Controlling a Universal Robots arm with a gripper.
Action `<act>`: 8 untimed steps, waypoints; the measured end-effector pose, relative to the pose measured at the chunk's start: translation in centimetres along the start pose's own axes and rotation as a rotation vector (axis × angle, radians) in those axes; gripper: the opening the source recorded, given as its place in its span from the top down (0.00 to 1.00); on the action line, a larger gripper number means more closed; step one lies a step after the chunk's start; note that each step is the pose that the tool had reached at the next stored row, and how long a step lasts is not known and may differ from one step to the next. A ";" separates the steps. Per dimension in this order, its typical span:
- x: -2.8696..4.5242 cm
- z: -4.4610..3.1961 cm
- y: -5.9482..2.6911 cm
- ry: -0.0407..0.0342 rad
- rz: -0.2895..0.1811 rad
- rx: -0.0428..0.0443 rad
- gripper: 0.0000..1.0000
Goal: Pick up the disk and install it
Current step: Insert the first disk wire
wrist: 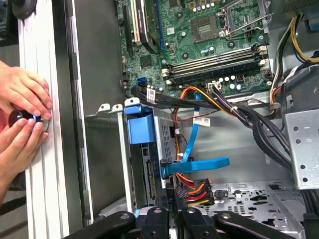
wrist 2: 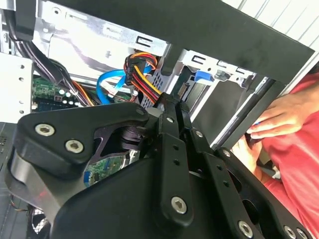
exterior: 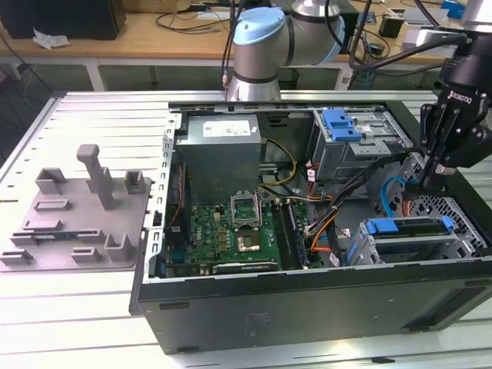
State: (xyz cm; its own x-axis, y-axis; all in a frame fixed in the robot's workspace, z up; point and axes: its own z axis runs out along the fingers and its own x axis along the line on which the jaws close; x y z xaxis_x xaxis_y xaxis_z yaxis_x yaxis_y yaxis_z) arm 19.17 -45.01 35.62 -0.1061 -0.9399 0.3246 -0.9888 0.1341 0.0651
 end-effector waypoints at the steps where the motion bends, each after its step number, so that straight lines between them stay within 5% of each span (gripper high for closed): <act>1: 0.11 0.05 0.09 -0.0076 -0.005 0.0015 0.84; 8: 1.27 0.48 0.64 -0.0344 -0.022 0.0064 0.84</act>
State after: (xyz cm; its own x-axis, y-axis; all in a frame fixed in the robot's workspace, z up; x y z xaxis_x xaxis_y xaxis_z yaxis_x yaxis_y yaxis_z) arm 18.35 -46.27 35.61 -0.0881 -0.9528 0.2905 -0.9916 0.1117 0.0656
